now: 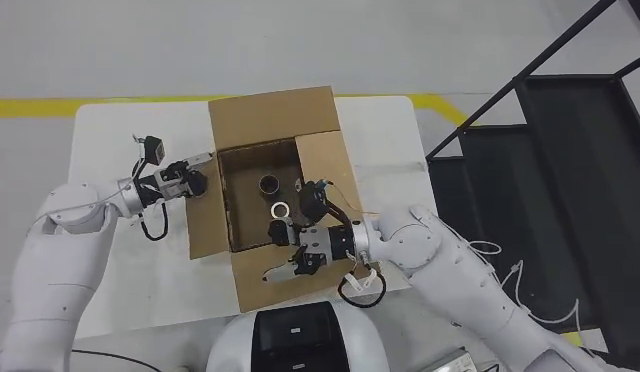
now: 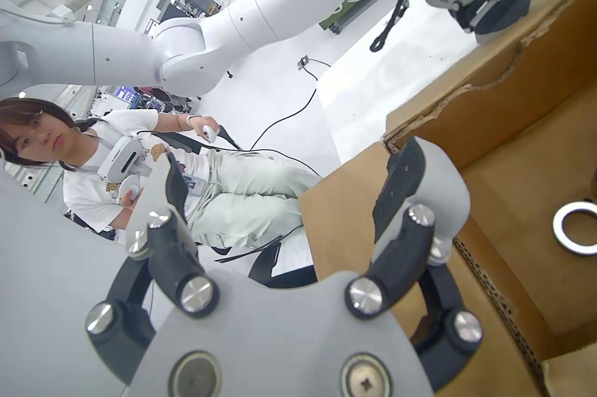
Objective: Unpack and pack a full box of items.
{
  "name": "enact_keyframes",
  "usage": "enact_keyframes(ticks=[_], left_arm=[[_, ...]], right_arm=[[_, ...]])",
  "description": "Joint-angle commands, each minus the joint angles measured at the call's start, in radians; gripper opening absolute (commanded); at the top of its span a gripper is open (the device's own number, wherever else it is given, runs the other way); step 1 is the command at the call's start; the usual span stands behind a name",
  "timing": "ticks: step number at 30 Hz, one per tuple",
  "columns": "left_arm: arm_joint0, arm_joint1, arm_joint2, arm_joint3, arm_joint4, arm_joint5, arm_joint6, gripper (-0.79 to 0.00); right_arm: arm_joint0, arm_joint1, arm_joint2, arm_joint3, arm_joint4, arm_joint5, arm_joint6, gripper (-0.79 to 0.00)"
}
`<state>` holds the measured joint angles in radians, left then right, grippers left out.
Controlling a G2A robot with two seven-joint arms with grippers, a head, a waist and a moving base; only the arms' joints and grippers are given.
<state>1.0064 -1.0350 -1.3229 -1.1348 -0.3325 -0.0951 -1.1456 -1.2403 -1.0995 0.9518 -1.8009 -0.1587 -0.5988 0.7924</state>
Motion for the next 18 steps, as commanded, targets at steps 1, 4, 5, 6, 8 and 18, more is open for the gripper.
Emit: enact_keyframes(ticks=[1,4,5,6,8,18], left_arm=[[0.014,0.008,-0.037,-0.048,-0.026,0.0,-0.011,0.0],[0.04,0.022,-0.094,-0.146,-0.047,0.005,-0.028,0.0],[0.046,0.026,-0.107,-0.184,-0.038,0.011,-0.034,0.0],[0.049,0.029,-0.117,-0.219,-0.03,0.014,-0.037,0.0],[0.042,0.033,-0.117,-0.281,-0.006,0.018,-0.048,0.0],[-0.199,-0.016,0.177,-0.295,0.06,0.032,-0.095,0.0]], right_arm=[[-0.011,0.004,0.008,-0.003,0.016,-0.009,0.01,0.0],[-0.022,0.01,0.02,-0.008,0.027,-0.017,0.023,0.0],[-0.026,0.012,0.024,-0.011,0.023,-0.016,0.024,0.0],[-0.029,0.013,0.028,-0.015,0.02,-0.014,0.023,0.0],[-0.034,0.015,0.034,-0.023,0.005,-0.008,0.017,0.0],[-0.103,0.037,0.142,-0.015,-0.006,0.036,-0.053,0.0]])
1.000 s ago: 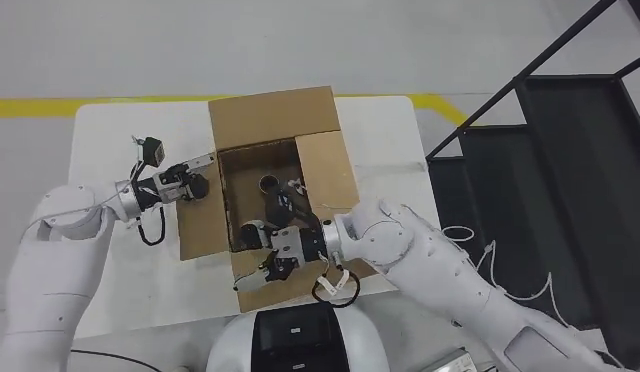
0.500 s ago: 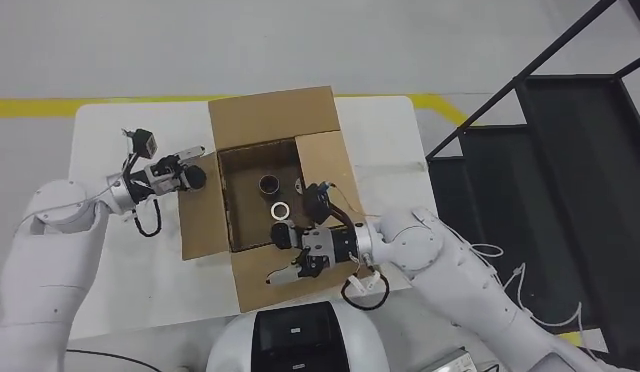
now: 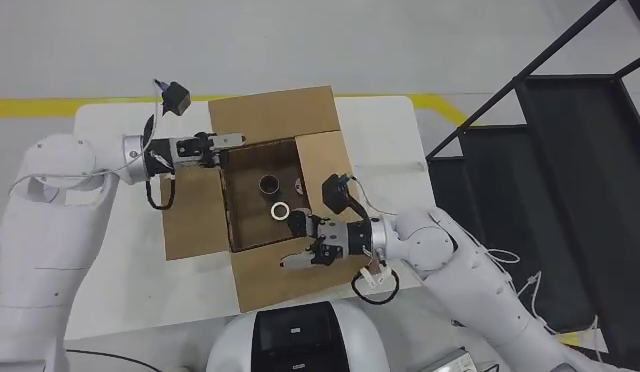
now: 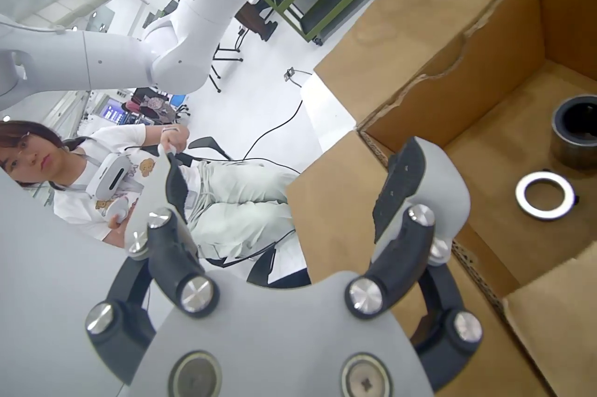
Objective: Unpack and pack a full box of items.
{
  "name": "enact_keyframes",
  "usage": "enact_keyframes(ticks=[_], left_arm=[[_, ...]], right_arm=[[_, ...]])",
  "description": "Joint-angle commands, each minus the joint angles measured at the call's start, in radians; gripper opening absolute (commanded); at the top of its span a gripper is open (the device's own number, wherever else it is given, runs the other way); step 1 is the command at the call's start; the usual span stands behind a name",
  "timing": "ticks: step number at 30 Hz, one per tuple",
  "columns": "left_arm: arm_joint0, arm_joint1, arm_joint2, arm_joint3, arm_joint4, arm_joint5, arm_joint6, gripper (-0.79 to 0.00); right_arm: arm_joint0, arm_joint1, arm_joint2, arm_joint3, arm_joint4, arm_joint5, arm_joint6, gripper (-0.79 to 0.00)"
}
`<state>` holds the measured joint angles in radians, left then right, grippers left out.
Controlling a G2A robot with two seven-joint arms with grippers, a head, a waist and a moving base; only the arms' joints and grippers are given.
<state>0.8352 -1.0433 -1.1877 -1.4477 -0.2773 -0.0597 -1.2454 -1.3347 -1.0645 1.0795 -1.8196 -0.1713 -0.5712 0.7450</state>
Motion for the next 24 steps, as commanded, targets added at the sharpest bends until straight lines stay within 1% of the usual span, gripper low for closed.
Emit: enact_keyframes(ticks=[1,3,6,11,12,14,16,17,21,24], left_arm=[[-0.054,-0.018,0.086,0.045,0.003,-0.009,0.009,0.0],[-0.105,-0.044,0.178,0.111,0.0,-0.021,0.017,0.0],[-0.169,-0.089,0.297,0.207,-0.027,-0.064,0.043,0.0],[-0.26,-0.156,0.441,0.345,0.008,-0.141,0.111,0.0],[-0.271,-0.168,0.462,0.369,0.008,-0.156,0.123,0.0],[-0.302,-0.188,0.507,0.423,0.085,-0.194,0.163,0.0],[-0.31,-0.211,0.534,0.474,0.078,-0.228,0.202,0.0],[-0.321,-0.22,0.552,0.498,0.109,-0.245,0.217,0.0],[-0.341,-0.259,0.595,0.569,0.13,-0.324,0.274,0.0],[-0.354,-0.286,0.613,0.609,0.121,-0.389,0.31,0.0]], right_arm=[[-0.021,0.006,0.032,0.008,0.017,0.014,-0.013,0.0],[-0.045,0.012,0.071,0.02,0.047,0.017,-0.026,0.0],[-0.08,0.023,0.13,0.033,0.089,0.002,-0.031,0.0],[-0.13,0.037,0.206,0.033,0.124,-0.016,-0.027,0.0],[-0.138,0.039,0.217,0.032,0.129,-0.018,-0.027,0.0],[-0.15,0.042,0.234,0.032,0.14,-0.022,-0.029,0.0],[-0.16,0.045,0.244,0.031,0.148,-0.026,-0.029,0.0],[-0.163,0.045,0.247,0.03,0.151,-0.029,-0.029,0.0],[-0.169,0.047,0.25,0.033,0.159,-0.037,-0.026,0.0],[-0.169,0.048,0.244,0.038,0.164,-0.042,-0.024,0.0]])
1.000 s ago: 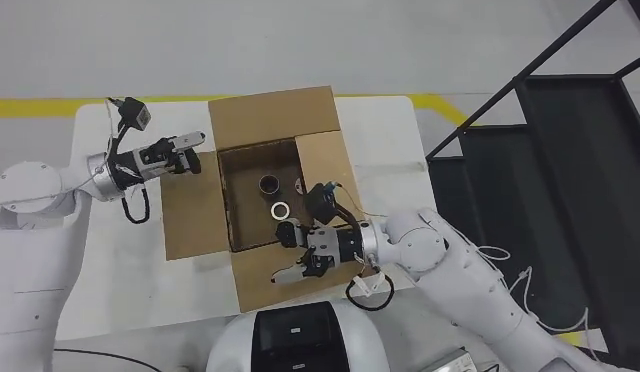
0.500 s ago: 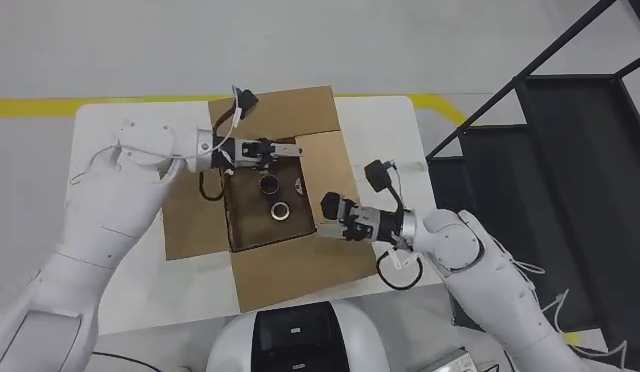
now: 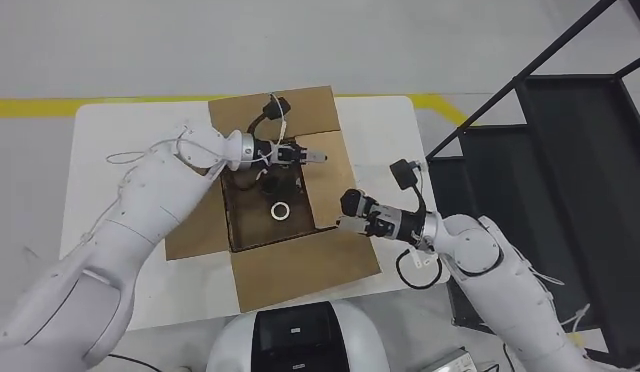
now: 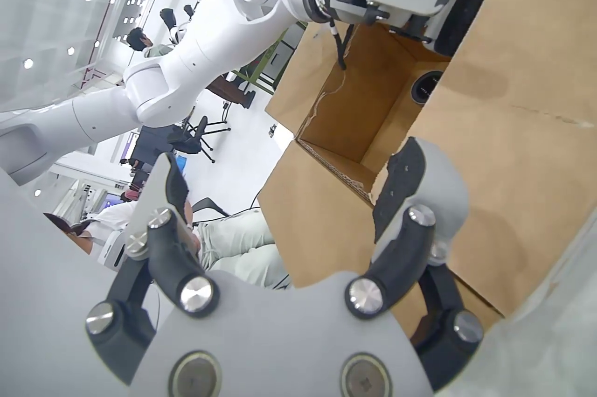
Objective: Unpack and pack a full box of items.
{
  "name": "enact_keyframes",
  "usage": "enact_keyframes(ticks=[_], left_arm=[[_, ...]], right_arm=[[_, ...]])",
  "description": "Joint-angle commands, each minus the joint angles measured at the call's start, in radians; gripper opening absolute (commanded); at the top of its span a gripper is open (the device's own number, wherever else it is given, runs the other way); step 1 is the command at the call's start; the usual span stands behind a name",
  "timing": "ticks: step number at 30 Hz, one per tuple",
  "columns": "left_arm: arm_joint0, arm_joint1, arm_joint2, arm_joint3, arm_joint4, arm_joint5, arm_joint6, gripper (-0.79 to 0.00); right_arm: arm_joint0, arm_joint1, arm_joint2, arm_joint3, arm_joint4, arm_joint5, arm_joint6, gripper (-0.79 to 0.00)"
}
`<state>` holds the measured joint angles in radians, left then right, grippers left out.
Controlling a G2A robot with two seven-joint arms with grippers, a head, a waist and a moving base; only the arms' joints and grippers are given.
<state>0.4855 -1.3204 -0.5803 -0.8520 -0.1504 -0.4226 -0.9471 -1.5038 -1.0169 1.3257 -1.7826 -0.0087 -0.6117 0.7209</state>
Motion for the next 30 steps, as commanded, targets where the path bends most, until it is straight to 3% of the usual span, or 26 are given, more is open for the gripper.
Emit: enact_keyframes(ticks=[1,10,15,19,23,30], left_arm=[[-0.006,-0.018,0.008,0.024,-0.02,-0.047,0.017,0.0],[-0.049,-0.078,0.009,0.091,-0.129,-0.188,0.015,0.0],[-0.064,-0.105,0.003,0.114,-0.205,-0.211,-0.018,0.0],[-0.079,-0.126,0.005,0.143,-0.235,-0.213,-0.037,0.0],[-0.088,-0.144,0.004,0.177,-0.257,-0.226,-0.053,0.0],[-0.094,-0.142,-0.035,0.218,-0.296,-0.253,-0.108,0.0]], right_arm=[[-0.001,0.0,-0.004,0.002,0.003,-0.004,0.002,0.0],[-0.021,0.006,-0.04,-0.036,0.037,-0.038,0.086,0.0],[-0.024,0.01,-0.077,-0.07,0.062,-0.05,0.162,0.0],[-0.001,0.014,-0.102,-0.064,0.069,0.002,0.228,0.0],[0.027,0.011,-0.097,-0.016,0.072,0.059,0.167,0.0],[0.01,0.022,-0.001,0.039,0.107,0.019,0.102,0.0]])
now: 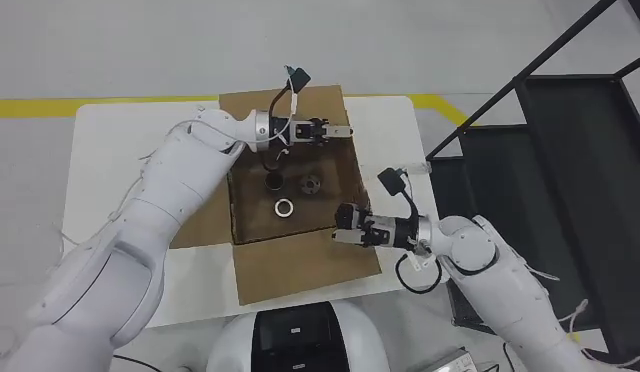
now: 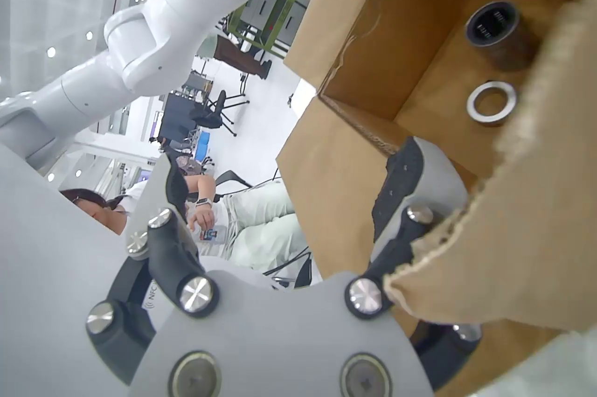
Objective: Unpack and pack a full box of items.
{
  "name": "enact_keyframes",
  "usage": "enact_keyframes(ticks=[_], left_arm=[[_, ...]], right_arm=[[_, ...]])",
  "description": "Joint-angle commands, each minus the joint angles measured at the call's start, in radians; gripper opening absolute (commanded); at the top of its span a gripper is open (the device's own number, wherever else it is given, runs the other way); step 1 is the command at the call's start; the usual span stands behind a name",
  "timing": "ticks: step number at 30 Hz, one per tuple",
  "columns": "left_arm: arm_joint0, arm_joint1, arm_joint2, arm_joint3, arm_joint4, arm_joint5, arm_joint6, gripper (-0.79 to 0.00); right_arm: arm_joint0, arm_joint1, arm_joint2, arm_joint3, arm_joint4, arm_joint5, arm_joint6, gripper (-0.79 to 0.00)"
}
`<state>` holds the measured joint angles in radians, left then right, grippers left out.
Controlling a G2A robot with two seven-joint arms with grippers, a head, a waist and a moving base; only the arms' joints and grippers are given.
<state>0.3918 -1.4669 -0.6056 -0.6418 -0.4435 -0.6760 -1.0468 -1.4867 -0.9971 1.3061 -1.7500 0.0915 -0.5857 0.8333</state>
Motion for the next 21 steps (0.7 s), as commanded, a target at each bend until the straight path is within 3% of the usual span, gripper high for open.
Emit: enact_keyframes(ticks=[1,6,11,15,21], left_arm=[[-0.001,0.01,-0.02,0.013,-0.005,0.003,-0.015,0.0],[0.011,0.054,-0.095,0.007,-0.006,-0.007,-0.045,0.0],[0.069,0.13,-0.215,-0.095,0.016,-0.012,-0.06,0.0],[0.177,0.205,-0.352,-0.273,0.061,0.024,-0.042,0.0],[0.443,0.299,-0.589,-0.647,0.147,0.16,0.006,0.0]], right_arm=[[-0.014,0.004,0.034,0.014,0.014,-0.012,-0.019,0.0],[-0.025,0.008,0.092,0.076,0.034,-0.016,-0.089,0.0],[0.011,-0.002,0.108,0.169,0.0,-0.032,-0.243,0.0],[0.046,-0.015,0.085,0.219,-0.065,-0.047,-0.371,0.0],[0.118,-0.036,0.014,0.292,-0.189,0.057,-0.476,0.0]])
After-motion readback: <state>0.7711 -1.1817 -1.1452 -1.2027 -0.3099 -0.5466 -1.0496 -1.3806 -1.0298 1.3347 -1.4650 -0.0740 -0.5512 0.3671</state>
